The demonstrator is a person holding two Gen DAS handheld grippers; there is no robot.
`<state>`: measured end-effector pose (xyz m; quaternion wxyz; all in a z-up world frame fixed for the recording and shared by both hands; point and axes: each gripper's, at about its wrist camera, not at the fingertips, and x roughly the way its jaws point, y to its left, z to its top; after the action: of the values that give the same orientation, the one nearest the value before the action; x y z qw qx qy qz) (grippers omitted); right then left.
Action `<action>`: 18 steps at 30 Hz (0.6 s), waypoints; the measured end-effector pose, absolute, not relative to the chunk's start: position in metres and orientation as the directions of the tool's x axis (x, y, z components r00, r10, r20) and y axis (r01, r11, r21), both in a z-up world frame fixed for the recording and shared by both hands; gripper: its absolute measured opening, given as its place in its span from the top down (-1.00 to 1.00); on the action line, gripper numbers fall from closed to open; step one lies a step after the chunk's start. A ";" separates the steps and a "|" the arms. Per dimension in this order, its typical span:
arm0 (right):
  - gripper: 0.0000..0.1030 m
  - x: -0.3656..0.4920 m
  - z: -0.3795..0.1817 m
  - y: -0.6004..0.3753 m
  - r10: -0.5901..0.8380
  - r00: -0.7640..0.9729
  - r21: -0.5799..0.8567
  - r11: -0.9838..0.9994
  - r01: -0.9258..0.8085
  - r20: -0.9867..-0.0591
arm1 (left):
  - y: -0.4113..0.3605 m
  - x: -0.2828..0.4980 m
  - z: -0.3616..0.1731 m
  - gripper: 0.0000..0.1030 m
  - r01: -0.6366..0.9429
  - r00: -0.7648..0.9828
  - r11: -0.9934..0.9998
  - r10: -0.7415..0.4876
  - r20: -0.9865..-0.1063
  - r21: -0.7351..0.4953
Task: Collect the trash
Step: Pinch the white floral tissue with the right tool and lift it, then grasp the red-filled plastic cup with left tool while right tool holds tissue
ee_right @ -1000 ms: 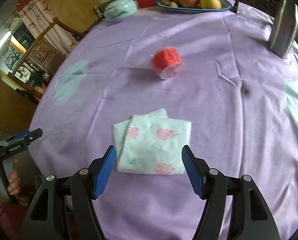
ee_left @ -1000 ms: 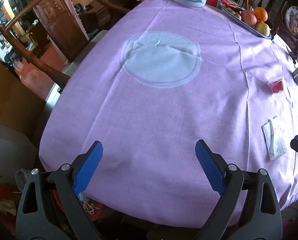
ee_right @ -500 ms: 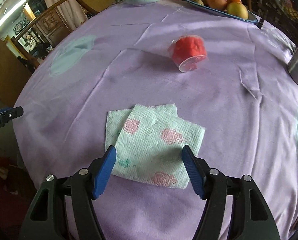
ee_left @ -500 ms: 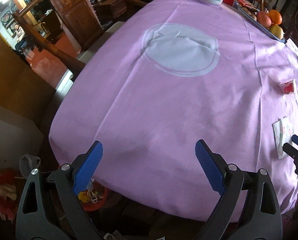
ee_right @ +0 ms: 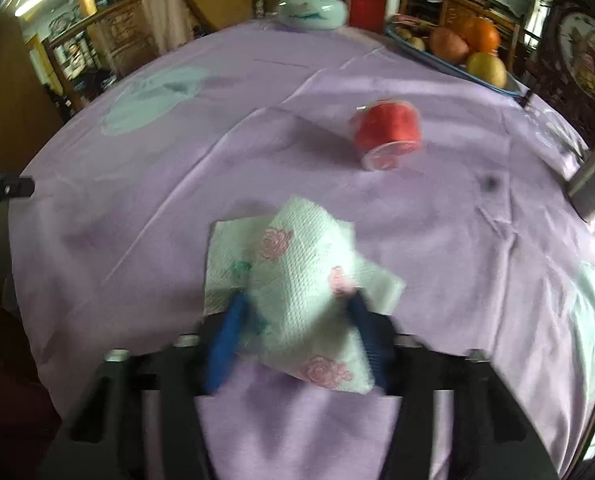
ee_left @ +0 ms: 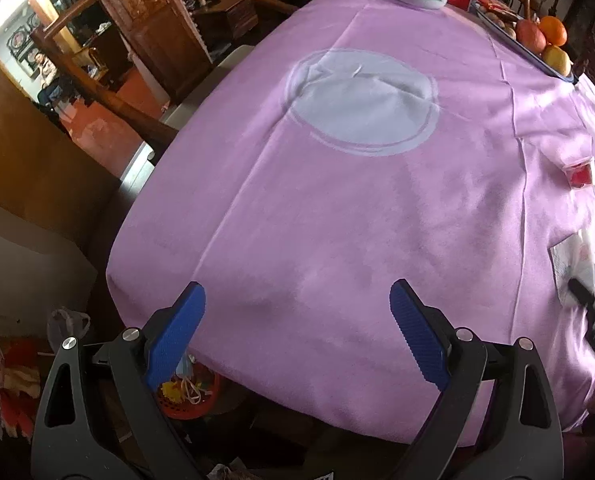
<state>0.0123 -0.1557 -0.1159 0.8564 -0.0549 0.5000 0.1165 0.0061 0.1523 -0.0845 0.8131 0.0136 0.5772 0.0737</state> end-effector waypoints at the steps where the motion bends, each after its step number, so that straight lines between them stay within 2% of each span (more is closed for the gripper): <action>1: 0.73 0.015 -0.115 -0.162 0.139 0.473 0.030 0.973 -0.230 -0.870 | 0.151 0.007 -0.084 -0.75 -0.100 0.325 0.989 0.135 -0.936 0.108; 2: 0.85 0.016 -0.115 -0.168 0.153 0.465 0.058 0.975 -0.213 -0.872 | 0.147 0.008 -0.083 -0.75 -0.093 0.328 0.990 0.135 -0.935 0.110; 4: 0.87 0.017 -0.110 -0.183 0.204 0.468 0.140 0.976 -0.169 -0.860 | 0.142 0.011 -0.082 -0.75 -0.080 0.335 0.990 0.135 -0.933 0.115; 9: 0.87 0.015 -0.096 -0.213 0.199 0.510 0.178 0.980 -0.090 -0.837 | 0.125 0.020 -0.077 -0.75 -0.035 0.353 0.992 0.127 -0.927 0.123; 14: 0.87 0.009 -0.092 -0.246 0.203 0.518 0.228 0.973 -0.016 -0.831 | 0.094 0.047 -0.067 -0.75 0.018 0.364 1.000 0.014 -0.931 0.022; 18: 0.87 -0.002 -0.087 -0.266 0.188 0.527 0.231 0.973 0.015 -0.828 | 0.042 0.073 -0.060 -0.75 0.124 0.383 0.992 -0.070 -0.921 -0.024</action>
<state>-0.0023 -0.2656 -0.0874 0.8676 0.1051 0.4835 0.0498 0.0725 0.0421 -0.0600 0.8314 0.0244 0.5521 -0.0585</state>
